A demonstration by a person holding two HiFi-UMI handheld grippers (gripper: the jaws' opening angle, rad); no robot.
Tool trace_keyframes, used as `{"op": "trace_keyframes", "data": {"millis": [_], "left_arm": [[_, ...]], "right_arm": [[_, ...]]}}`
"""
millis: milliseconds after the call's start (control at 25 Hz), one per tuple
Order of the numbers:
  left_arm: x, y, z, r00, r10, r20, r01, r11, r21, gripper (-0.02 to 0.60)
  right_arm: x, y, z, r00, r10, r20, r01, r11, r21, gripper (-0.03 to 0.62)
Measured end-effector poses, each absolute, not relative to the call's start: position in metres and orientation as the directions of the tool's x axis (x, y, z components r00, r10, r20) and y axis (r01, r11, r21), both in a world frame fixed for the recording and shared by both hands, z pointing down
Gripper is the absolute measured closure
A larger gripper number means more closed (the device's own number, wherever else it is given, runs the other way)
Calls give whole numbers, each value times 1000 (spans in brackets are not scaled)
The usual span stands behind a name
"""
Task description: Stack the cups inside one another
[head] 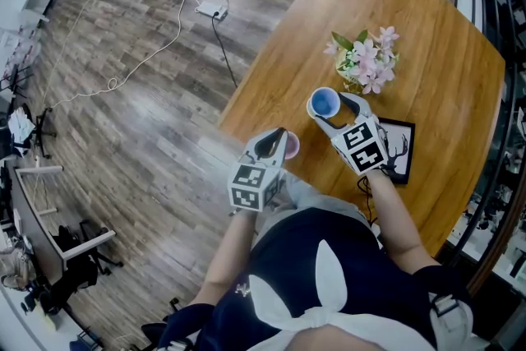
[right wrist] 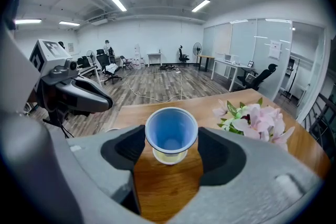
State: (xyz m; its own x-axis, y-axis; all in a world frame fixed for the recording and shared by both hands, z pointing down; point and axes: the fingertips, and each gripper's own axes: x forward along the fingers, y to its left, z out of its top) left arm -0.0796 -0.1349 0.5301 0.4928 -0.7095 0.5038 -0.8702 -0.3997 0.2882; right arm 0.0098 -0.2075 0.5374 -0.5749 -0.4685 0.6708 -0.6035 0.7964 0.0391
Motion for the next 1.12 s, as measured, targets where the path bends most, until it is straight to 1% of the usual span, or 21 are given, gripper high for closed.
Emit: {"op": "trace_keyframes", "data": {"millis": [520, 1120], "left_arm": [[-80, -132, 538, 492, -705, 511, -871, -393, 296, 551], [-82, -128, 537, 488, -712, 505, -873, -388, 296, 551]], "right_arm": [[6, -202, 569, -552, -426, 717, -599, 801, 14, 278], [7, -196, 570, -553, -415, 723, -588, 809, 15, 276]]}}
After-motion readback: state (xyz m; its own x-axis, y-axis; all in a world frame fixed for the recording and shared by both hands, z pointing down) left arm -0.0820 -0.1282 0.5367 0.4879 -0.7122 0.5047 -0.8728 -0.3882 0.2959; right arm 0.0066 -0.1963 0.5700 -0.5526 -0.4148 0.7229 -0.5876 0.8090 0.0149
